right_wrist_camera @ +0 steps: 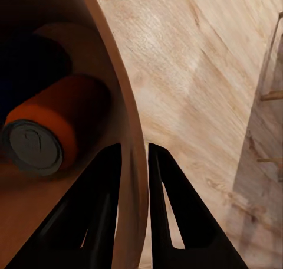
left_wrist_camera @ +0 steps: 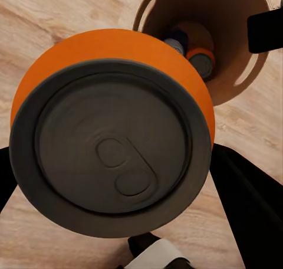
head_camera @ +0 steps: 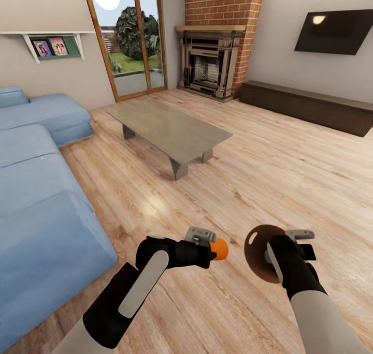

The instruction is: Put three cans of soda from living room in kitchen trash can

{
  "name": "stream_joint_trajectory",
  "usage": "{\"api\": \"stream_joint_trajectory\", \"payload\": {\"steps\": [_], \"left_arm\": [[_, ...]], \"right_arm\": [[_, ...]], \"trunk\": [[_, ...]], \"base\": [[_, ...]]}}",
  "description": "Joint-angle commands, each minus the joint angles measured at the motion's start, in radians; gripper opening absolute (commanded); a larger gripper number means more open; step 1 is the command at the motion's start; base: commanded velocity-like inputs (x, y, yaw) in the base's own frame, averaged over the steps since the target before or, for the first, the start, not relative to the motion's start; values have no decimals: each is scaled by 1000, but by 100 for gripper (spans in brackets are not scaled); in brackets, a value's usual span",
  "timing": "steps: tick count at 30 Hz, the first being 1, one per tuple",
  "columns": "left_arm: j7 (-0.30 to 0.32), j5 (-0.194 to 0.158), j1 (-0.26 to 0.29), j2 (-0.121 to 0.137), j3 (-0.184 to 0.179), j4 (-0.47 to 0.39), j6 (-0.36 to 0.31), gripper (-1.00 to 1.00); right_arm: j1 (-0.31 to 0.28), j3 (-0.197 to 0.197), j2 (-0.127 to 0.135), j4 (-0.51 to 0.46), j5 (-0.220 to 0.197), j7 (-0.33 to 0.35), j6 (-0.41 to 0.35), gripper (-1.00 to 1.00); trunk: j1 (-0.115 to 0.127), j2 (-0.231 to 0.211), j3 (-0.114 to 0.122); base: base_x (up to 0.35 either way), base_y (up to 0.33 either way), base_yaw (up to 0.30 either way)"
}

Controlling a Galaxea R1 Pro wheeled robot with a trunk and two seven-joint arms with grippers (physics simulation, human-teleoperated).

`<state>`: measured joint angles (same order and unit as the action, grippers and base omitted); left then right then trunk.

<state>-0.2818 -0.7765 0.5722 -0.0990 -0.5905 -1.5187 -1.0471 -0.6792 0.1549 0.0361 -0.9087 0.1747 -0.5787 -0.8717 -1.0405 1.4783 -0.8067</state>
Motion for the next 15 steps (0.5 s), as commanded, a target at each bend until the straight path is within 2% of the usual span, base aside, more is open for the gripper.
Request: {"api": "stream_joint_trajectory", "payload": {"steps": [1,4,10,15], "left_arm": [[0,1,0,0,0,0,0,-100],[5,0,0,-1,0,0,0,-100],[7,0,0,-2,-6,0,0,-100],[21,0,0,-2,-20,3,0,-100]], "right_arm": [[0,-2,-1,10,23,2,3,-100],[-1,-5,-9,43,24,2,38,-100],[-3,-6,-16,75,24,3,50,-100],[-3,-7,-41,82,24,3,53,-100]], "trunk": [[4,-7,3],[15,-28,13],[38,-70,32],[58,-105,47]], "base": [[0,0,0],[0,0,0],[0,0,0],[0,0,0]]}}
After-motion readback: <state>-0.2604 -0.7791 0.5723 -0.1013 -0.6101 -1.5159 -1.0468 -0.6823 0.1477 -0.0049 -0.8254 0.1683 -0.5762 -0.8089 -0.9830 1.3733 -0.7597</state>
